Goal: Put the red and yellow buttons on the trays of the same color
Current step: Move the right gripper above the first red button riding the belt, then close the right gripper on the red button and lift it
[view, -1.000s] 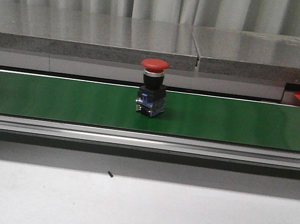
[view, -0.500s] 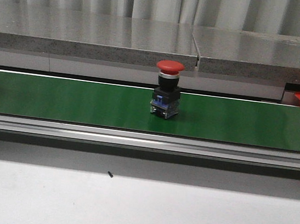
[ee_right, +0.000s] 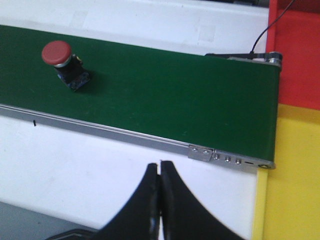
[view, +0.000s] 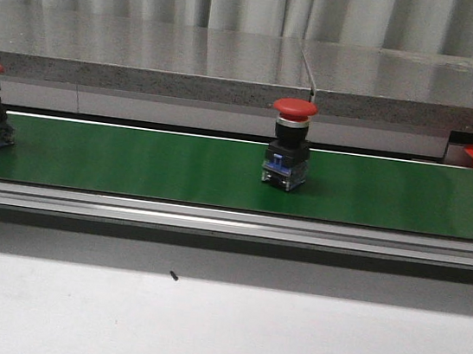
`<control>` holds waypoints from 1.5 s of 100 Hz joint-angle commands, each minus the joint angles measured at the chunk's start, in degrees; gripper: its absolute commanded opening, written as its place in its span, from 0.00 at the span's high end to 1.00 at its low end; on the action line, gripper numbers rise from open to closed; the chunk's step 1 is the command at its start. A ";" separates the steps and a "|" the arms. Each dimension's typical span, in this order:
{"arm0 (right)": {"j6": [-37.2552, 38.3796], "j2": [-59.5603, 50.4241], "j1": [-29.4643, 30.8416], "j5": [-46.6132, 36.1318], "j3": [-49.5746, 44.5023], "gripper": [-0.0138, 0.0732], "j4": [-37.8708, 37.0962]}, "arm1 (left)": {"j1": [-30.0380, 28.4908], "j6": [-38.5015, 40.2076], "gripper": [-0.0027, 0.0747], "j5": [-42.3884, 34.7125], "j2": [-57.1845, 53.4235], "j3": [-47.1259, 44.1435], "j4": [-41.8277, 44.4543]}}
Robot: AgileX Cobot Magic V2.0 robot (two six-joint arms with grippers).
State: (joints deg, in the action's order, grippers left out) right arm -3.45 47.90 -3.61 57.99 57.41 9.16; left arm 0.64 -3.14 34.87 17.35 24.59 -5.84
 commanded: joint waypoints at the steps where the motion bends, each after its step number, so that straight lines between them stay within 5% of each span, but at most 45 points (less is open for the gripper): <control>1: -0.13 3.49 -0.02 -2.14 2.10 0.92 0.60 | 0.45 0.19 0.99 -4.13 0.40 1.45 -0.59; 20: -0.71 9.30 -0.02 -3.01 2.10 0.82 1.75 | 0.45 0.19 0.99 -4.13 0.40 1.45 -0.59; 42: -2.16 11.01 -0.02 -5.85 2.10 0.21 3.99 | 0.45 0.19 0.99 -4.13 0.40 1.45 -0.59; 50: -2.60 11.01 -0.02 -6.98 2.10 0.08 3.99 | 0.45 0.19 0.99 -4.13 0.40 1.45 -0.59; 111: -7.73 26.97 -8.96 -14.22 7.39 0.10 7.14 | 0.45 0.19 0.99 -4.13 0.40 1.45 -0.59; 150: -9.72 39.14 -9.22 -15.49 15.27 0.10 5.35 | 0.45 0.19 0.99 -4.13 0.40 1.45 -0.59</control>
State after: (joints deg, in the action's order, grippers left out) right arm -12.32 87.28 -12.89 44.96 69.59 15.25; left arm 0.64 -3.14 34.87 17.35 24.59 -5.84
